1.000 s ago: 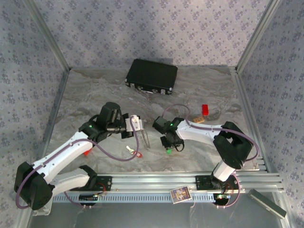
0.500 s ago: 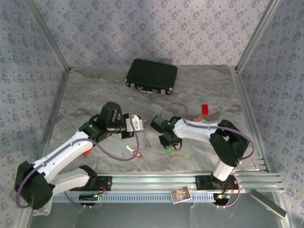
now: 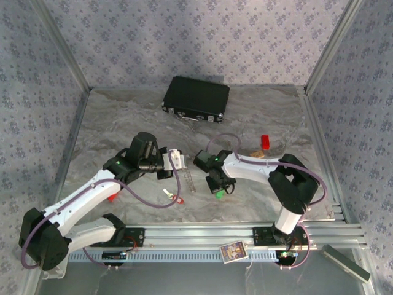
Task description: Put the keys on the keyring
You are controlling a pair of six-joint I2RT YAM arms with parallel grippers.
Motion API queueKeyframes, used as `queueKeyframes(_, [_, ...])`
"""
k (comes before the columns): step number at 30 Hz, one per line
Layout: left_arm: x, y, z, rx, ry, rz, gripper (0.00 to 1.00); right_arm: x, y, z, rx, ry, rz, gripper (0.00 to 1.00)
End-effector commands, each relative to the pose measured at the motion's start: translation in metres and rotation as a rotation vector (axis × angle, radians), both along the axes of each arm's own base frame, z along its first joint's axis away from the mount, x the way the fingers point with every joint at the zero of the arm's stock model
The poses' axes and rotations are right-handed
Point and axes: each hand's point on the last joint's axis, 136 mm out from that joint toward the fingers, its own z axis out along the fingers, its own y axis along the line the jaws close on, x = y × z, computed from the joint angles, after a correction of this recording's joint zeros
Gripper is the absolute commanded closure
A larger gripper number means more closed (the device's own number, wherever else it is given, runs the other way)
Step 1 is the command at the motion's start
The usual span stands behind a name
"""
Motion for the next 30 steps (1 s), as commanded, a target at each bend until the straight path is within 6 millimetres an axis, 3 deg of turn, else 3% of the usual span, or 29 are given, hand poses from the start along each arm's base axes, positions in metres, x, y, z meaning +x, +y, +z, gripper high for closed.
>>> queueKeyframes(1, [-0.003, -0.007, 0.01, -0.039, -0.005, -0.027, 1.0, 0.008, 0.0, 0.027, 0.022, -0.077, 0.019, 1.0])
queueKeyframes(9, [-0.009, -0.007, 0.01, -0.056, 0.054, -0.019, 1.0, 0.019, 0.03, 0.101, 0.422, -0.307, 0.235, 1.0])
queueKeyframes(16, [-0.015, -0.014, 0.017, -0.092, 0.144, -0.023, 1.0, -0.001, 0.051, 0.16, 0.735, -0.387, 0.536, 1.0])
queueKeyframes(23, [-0.032, -0.021, 0.018, -0.105, 0.221, -0.101, 1.0, -0.015, 0.062, 0.188, 0.866, -0.378, 0.697, 1.0])
queueKeyframes(30, [-0.033, -0.023, 0.017, -0.095, 0.224, -0.106, 1.0, -0.025, 0.07, 0.202, 0.914, -0.35, 0.791, 1.0])
